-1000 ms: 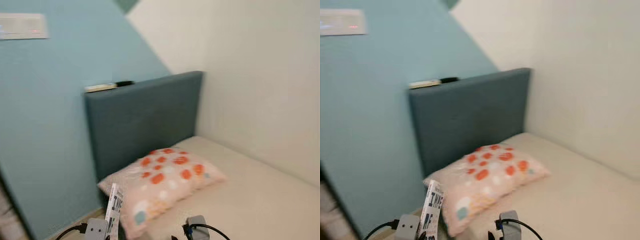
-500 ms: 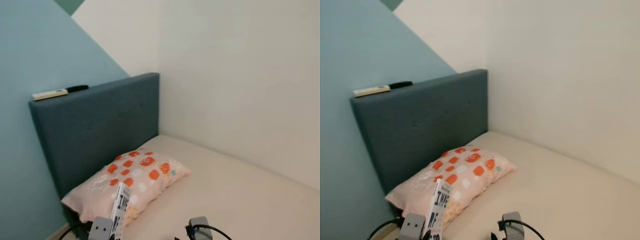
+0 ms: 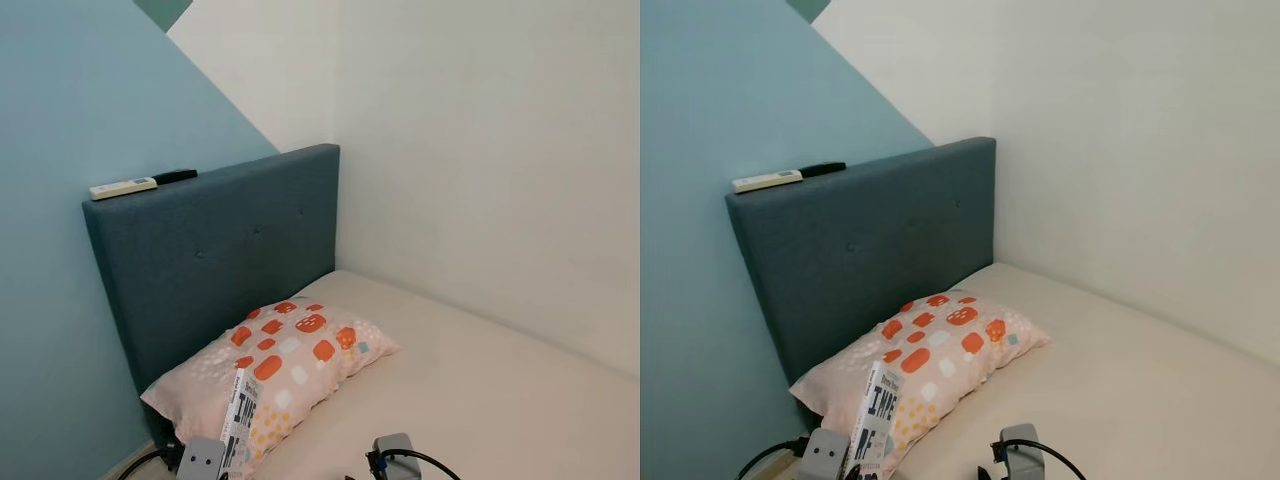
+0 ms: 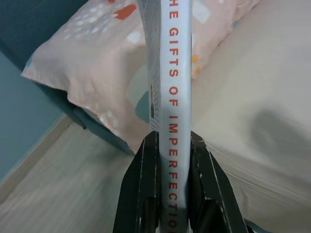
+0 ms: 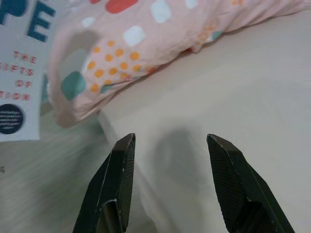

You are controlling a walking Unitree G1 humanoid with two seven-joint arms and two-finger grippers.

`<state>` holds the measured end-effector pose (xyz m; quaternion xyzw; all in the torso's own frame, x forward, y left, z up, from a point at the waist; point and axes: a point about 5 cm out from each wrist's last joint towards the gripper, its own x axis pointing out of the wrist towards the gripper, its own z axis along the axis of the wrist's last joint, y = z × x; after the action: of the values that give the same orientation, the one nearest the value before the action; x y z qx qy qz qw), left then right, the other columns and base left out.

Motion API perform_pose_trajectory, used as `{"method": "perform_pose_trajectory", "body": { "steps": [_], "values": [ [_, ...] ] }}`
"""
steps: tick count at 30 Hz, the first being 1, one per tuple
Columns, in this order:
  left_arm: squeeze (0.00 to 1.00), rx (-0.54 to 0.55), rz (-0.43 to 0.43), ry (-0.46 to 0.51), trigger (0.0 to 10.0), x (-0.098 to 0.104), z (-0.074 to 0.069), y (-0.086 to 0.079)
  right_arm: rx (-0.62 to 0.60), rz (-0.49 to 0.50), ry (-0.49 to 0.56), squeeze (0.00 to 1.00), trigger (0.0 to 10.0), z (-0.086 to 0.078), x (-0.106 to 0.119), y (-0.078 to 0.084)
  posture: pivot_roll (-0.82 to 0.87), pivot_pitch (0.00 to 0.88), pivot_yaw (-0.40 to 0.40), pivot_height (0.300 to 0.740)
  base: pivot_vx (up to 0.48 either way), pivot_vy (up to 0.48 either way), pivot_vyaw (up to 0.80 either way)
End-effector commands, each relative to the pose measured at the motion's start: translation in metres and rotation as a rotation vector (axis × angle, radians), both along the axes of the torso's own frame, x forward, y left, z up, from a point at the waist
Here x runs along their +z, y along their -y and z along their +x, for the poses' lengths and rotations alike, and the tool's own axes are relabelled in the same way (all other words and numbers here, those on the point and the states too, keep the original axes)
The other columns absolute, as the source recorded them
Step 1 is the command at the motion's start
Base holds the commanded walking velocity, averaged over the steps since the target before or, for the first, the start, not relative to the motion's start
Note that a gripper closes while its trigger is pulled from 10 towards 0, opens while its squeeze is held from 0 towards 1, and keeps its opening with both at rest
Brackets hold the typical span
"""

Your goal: Clean up the room

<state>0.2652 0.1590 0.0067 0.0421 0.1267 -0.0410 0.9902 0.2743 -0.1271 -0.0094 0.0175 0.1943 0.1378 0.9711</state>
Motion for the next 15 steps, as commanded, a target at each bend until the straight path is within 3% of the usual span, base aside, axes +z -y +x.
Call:
{"method": "perform_pose_trajectory", "body": {
  "steps": [1,7,10,15],
  "values": [
    [0.0,0.008,0.004,0.021,10.0,0.0035,0.0021,-0.0048,0.008,0.012,-0.018,0.0,10.0,-0.0024,-0.0024,-0.0053,0.03,0.076,-0.009,0.74,0.0,0.48,0.0],
    [0.0,0.011,0.005,0.023,10.0,0.0045,0.0029,-0.0063,0.008,0.014,-0.018,0.0,10.0,-0.0025,-0.0025,-0.0067,0.03,0.077,-0.007,0.74,0.0,0.459,0.0],
    [0.0,0.015,0.019,0.02,10.0,0.005,0.0036,-0.0079,0.007,0.016,-0.017,0.0,10.0,-0.0023,-0.0023,-0.0074,0.03,0.077,-0.006,0.74,0.0,0.0,0.0],
    [0.0,0.012,0.043,0.019,10.0,0.0054,0.004,-0.0092,0.004,0.018,-0.015,0.0,10.0,-0.0019,-0.0019,-0.008,0.03,0.076,-0.002,0.74,0.0,-0.48,0.0]
  ]
}}
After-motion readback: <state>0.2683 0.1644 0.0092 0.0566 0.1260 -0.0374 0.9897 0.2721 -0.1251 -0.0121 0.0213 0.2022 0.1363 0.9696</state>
